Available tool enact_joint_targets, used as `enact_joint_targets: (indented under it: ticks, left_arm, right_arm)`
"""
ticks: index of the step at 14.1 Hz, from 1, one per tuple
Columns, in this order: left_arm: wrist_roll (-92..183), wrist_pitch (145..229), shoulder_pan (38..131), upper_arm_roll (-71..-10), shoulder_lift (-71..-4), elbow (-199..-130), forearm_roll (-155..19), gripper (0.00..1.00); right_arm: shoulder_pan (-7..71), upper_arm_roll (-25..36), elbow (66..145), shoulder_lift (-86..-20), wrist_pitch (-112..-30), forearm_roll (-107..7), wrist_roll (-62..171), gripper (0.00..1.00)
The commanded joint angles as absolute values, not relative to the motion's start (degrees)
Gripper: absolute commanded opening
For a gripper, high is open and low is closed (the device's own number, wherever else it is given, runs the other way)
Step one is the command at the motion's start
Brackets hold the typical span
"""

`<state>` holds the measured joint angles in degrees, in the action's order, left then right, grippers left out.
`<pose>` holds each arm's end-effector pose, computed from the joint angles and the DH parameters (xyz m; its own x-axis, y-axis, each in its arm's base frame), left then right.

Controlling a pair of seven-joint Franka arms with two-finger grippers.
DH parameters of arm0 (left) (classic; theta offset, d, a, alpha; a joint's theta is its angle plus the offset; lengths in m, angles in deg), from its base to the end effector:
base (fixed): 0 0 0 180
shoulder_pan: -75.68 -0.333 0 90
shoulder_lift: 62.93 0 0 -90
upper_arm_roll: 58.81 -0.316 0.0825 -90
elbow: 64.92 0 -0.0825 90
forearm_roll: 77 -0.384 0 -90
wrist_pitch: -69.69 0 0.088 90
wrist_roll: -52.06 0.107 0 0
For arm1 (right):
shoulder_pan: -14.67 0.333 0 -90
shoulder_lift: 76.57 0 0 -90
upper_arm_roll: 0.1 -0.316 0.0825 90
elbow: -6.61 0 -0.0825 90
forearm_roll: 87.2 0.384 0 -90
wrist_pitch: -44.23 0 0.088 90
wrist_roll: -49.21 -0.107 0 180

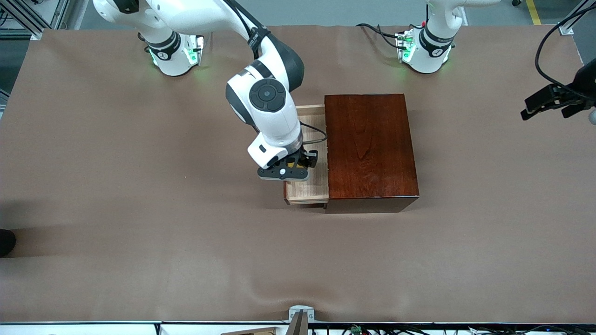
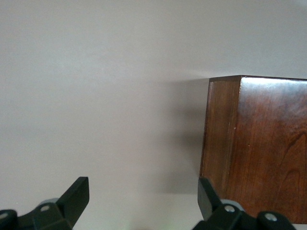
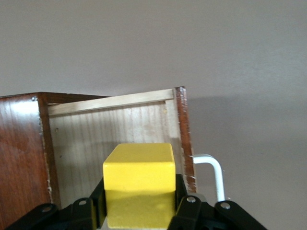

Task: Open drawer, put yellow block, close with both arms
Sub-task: 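Carry the yellow cube with the right gripper over the open drawer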

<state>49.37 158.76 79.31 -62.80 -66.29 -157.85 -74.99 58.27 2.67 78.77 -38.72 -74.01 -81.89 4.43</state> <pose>0.5343 0.0007 0.6309 0.9986 0.0524 -0.0107 0.0528 -0.9979 0.0387 0.5586 0.5013 0.3852 0.9932 -0.0986 0.0611 -0.0892 -0.9859 -0.1415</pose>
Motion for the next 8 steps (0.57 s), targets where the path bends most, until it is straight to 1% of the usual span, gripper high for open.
enact_joint_targets:
  ticks: [1,7,8]
  left_arm:
    - [48.9,157.9,77.5,-62.3,-66.9,-158.0,-75.8,1.00]
    - [49.3,158.4,72.1,-54.9,-66.4,-158.6,-78.0,1.00]
    - [49.7,158.6,72.1,-54.9,-66.3,-158.6,-78.0,1.00]
  right_arm:
    - [59.1,3.3,76.4,-36.1,-75.3,-82.1,2.9,0.00]
    - [59.3,3.3,76.7,-33.6,-79.1,-82.0,3.2,0.00]
    - [59.3,3.3,76.7,-33.3,-79.3,-82.0,3.2,0.04]
